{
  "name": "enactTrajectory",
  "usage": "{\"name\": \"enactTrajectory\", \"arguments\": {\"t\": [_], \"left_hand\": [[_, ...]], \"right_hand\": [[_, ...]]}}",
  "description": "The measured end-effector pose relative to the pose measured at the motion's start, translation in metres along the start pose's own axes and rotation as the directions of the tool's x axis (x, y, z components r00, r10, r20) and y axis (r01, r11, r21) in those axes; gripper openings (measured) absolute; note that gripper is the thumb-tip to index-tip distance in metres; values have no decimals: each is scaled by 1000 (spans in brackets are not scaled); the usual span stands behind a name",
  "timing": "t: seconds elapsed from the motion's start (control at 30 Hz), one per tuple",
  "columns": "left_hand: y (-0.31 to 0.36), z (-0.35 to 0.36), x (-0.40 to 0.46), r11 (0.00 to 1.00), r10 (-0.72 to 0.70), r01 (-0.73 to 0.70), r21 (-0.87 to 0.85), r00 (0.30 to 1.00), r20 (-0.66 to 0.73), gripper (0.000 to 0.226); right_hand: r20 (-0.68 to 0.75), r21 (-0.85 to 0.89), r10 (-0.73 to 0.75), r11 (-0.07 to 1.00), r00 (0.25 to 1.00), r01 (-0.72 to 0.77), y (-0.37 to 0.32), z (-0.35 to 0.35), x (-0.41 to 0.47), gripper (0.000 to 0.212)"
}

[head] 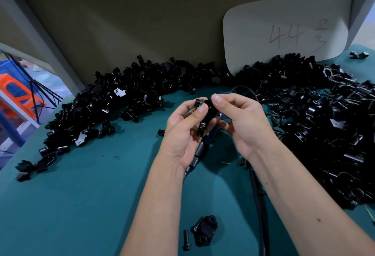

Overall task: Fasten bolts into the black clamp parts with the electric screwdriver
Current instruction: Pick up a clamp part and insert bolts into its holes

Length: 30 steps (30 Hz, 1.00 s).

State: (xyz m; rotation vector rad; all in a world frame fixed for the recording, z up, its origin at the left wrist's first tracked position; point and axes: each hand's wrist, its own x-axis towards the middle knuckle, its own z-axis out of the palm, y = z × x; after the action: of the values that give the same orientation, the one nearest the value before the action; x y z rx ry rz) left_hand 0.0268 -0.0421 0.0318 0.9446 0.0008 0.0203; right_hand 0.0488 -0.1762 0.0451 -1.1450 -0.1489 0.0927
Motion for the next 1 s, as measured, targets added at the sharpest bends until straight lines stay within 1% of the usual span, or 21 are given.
{"name": "enactTrajectory", "arguments": {"t": [0.1,0.23,0.4,0.47,0.5,0.53,0.6,0.63,0.7,0.83,0.9,1.0], "left_hand": [[-1,-1,1,1000,17,-17,11,1000,9,9],[-3,-1,1,999,27,-28,25,999,37,10],[-2,-3,1,999,21,-23,44,999,48,16],[-3,-3,1,996,46,-50,72,998,52,19],[-4,-3,1,995,55,-58,76,997,49,21],[-5,-2,2,996,60,-62,66,997,37,24],[-5,0,2,996,83,-83,34,996,12,28],[-6,0,3,994,102,-102,34,995,3,29],[-6,1,4,989,142,-141,51,990,-12,25],[-9,-1,5,975,189,-179,134,980,-68,29],[-8,-3,6,958,229,-217,189,972,-47,27],[-6,-4,6,924,281,-267,275,960,-14,29]], "right_hand": [[-32,11,0,1000,999,1,0,3,0,12],[-113,-1,12,1000,994,-12,1,5,1,26],[-139,27,16,1000,990,-12,2,2,3,39],[-120,-3,11,1000,993,-12,0,-2,3,41],[-100,-42,-7,999,995,3,0,-5,4,39],[-68,-82,-34,996,997,29,-1,-8,5,33],[37,-139,-106,984,994,110,-3,-11,6,9],[86,-164,-132,976,987,145,-3,-12,6,5],[117,-206,-133,966,984,155,-1,-12,6,9],[70,-223,-96,969,993,110,1,-13,8,7],[68,-222,-112,967,991,124,0,-14,9,7],[71,-194,-158,966,985,169,1,-10,8,14]]}}
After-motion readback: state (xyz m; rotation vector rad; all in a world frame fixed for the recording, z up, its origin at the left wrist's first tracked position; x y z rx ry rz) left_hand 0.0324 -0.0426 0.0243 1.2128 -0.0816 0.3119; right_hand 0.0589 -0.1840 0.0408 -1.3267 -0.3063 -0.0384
